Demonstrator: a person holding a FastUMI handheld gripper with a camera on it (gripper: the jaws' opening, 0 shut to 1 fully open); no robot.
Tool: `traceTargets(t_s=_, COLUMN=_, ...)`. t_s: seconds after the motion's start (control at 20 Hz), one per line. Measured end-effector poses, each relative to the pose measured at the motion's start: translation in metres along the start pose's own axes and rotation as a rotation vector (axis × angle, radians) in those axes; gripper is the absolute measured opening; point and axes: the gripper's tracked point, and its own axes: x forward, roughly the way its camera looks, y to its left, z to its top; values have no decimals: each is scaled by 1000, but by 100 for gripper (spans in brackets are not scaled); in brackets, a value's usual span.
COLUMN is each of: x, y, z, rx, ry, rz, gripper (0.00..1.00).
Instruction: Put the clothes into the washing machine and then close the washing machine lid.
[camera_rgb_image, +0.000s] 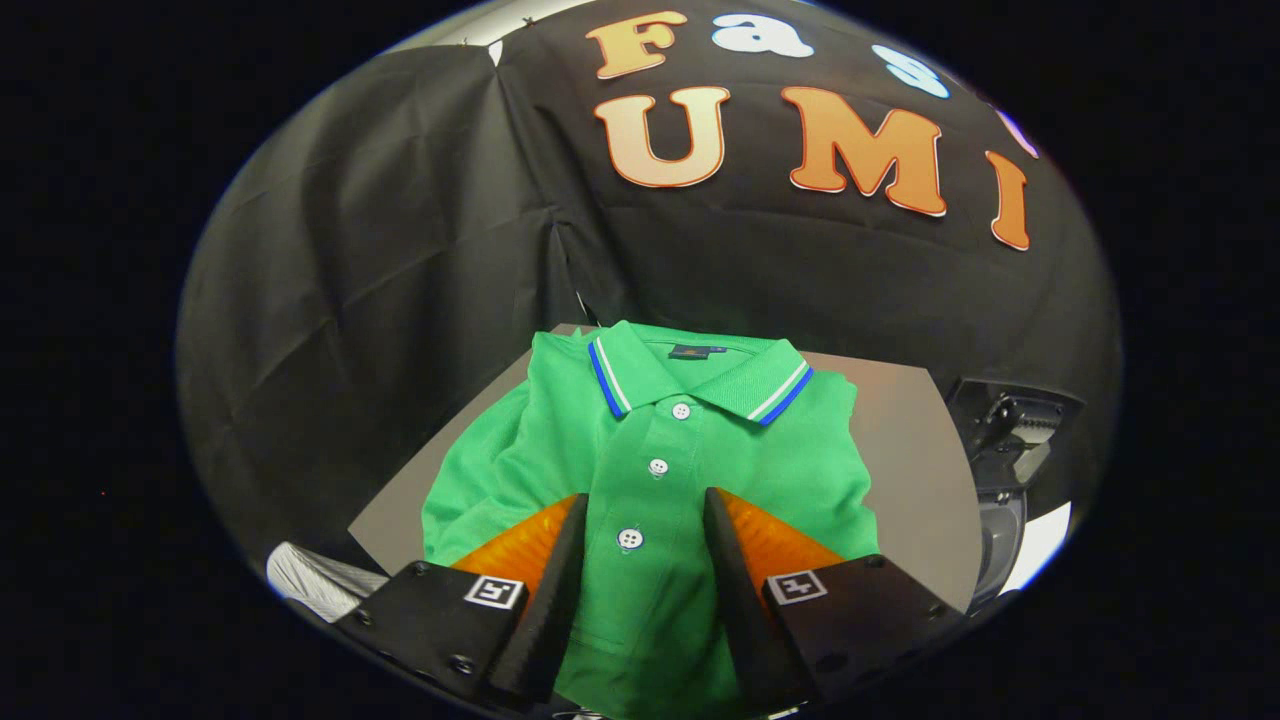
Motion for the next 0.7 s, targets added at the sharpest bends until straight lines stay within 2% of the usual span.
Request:
traceTargets(t_s=0.1, x=1, y=1, z=-2, rx=-5, ry=3, rz=23, gripper=72)
traceTargets(t_s=0.25, x=1, y=1, z=-1, rx=8, ry=6, rz=63, gripper=50)
traceTargets(t_s=0.3, x=0, y=2, z=0, rx=27, ry=-1, rz=77, gripper=36)
traceTargets(t_s=0.4, x=-5, y=0, z=1, rx=50, ry=-17, rz=97, gripper=21)
traceTargets(t_s=0.45, x=-4, y=-1, z=3, rx=53, ry=-32, rz=98, gripper=20)
traceTargets(t_s=0.5, x=-7, y=0, z=5, rx=45, ry=-57, rz=108, gripper=15)
traceTargets(t_s=0.7, x=-27, y=-1, z=29, rx=118, ry=-221, rz=184, gripper=15)
